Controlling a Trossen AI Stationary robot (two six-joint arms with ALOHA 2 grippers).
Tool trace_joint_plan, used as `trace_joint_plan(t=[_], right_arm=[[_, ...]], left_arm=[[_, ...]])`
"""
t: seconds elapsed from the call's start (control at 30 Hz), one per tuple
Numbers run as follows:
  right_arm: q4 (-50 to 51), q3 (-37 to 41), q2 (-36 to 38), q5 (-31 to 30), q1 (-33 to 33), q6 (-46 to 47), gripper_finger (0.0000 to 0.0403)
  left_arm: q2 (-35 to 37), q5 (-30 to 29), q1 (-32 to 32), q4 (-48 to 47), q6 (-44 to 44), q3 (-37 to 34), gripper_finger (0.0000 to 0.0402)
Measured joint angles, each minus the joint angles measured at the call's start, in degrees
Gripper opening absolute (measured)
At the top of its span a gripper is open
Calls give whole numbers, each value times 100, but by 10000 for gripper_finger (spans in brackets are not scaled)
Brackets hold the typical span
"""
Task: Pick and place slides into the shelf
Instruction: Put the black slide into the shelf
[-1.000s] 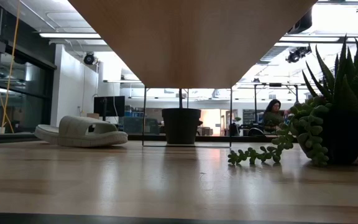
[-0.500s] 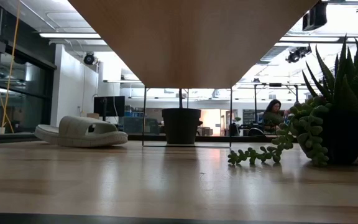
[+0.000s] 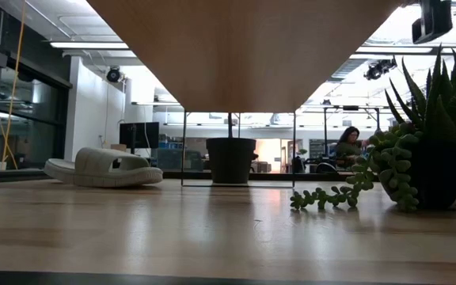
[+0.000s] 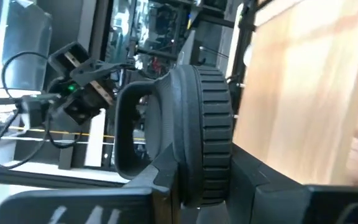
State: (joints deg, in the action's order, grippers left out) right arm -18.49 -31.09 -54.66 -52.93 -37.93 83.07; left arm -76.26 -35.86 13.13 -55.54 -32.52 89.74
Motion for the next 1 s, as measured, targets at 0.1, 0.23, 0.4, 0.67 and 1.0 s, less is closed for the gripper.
trace_joint_plan(t=[0.1,0.23,0.4,0.67,1.0], right_arm=[[-13,0,-268,-2,-16,342,67],[-283,0,-685,45,-13,598,67],[-854,0,-1147,-13,-13,603,67],[-1472,0,-1651,-317,-173,619,67],[-1529,-19,-1785,-1427,-794,1100,67]], left_arm=[[16,187,0,-214,551,6,195],[30,234,1,-640,1057,2,182],[51,607,2,-811,1459,2,165],[82,1263,2,-808,1704,2,140],[125,1533,4,-818,1788,4,120]])
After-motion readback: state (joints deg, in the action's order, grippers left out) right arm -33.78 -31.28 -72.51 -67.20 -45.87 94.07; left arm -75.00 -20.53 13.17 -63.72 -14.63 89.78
